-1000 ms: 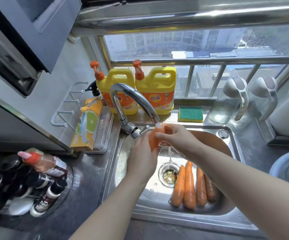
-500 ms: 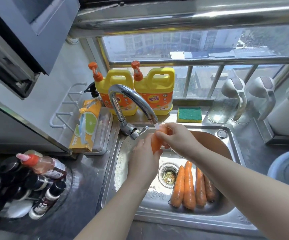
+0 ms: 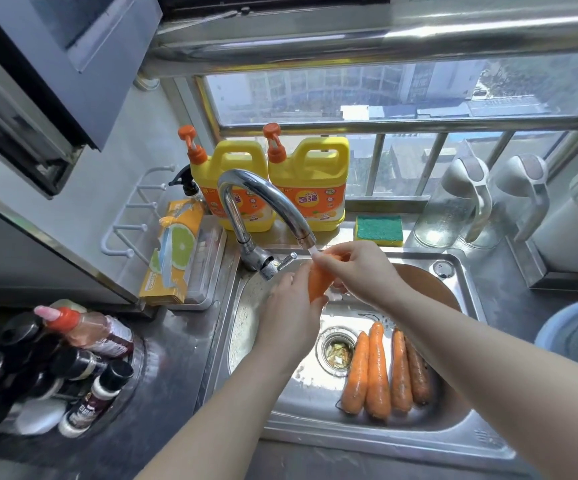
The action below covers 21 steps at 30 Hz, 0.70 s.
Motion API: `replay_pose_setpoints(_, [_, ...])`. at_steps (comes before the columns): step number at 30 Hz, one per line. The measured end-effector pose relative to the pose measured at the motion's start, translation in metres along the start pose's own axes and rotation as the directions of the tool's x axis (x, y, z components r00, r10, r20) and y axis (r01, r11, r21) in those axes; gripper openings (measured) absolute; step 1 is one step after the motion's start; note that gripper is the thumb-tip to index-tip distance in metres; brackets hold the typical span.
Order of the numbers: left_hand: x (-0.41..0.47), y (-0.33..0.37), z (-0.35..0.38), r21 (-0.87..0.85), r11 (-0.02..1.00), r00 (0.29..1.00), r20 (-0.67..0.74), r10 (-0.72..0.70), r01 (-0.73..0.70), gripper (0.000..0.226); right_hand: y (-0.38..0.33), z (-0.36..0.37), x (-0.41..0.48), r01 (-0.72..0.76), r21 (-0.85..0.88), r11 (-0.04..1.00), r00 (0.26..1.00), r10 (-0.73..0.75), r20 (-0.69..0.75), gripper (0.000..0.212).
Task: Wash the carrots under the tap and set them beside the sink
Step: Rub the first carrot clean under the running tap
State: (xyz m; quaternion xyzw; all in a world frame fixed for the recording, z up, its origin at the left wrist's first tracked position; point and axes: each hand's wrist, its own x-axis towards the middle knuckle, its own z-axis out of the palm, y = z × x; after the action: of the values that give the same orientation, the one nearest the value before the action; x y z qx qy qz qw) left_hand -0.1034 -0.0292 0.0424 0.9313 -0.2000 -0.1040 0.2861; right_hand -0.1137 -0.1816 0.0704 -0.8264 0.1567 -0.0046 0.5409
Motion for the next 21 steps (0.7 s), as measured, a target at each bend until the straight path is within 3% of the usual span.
replay_pose_setpoints(3, [-0.001,-0.004,0.001,-0.06,0.998,0.998,0.069,0.004,0.0,0.057,-0.002,-0.004,0.004,-0.126,0.127,0.984,0.992,0.123,0.035,0.041])
replay_pose_setpoints(5, [-0.003,-0.005,0.0,-0.139,0.99,0.994,0.112,0.011,0.005,0.059,-0.001,-0.009,0.007,-0.213,0.276,0.937,0.974,0.18,0.138,0.034])
replay_pose_setpoints(7, [-0.003,-0.006,-0.003,-0.221,0.974,0.989,0.148,-0.024,0.056,0.059,0.005,-0.012,0.007,-0.241,0.348,0.906,0.957,0.163,0.239,0.022])
replay_pose_setpoints(10, [0.002,-0.01,-0.007,-0.312,0.939,0.979,0.185,-0.09,0.146,0.046,0.014,-0.014,0.005,-0.226,0.325,0.918,0.946,0.127,0.299,0.022])
replay_pose_setpoints(13, [0.003,-0.008,-0.01,-0.331,0.931,0.971,0.224,-0.082,0.155,0.039,0.015,-0.01,0.001,-0.159,0.269,0.95,0.959,0.084,0.27,0.023])
replay_pose_setpoints(18, [0.003,0.0,-0.007,-0.266,0.962,0.986,0.166,-0.01,0.055,0.06,0.014,0.0,0.002,-0.137,0.251,0.958,0.991,0.135,0.025,0.02])
replay_pose_setpoints(21, [0.006,-0.005,-0.009,-0.276,0.96,0.987,0.163,0.004,0.041,0.058,0.016,-0.006,0.005,-0.195,0.309,0.931,0.979,0.167,0.115,0.021])
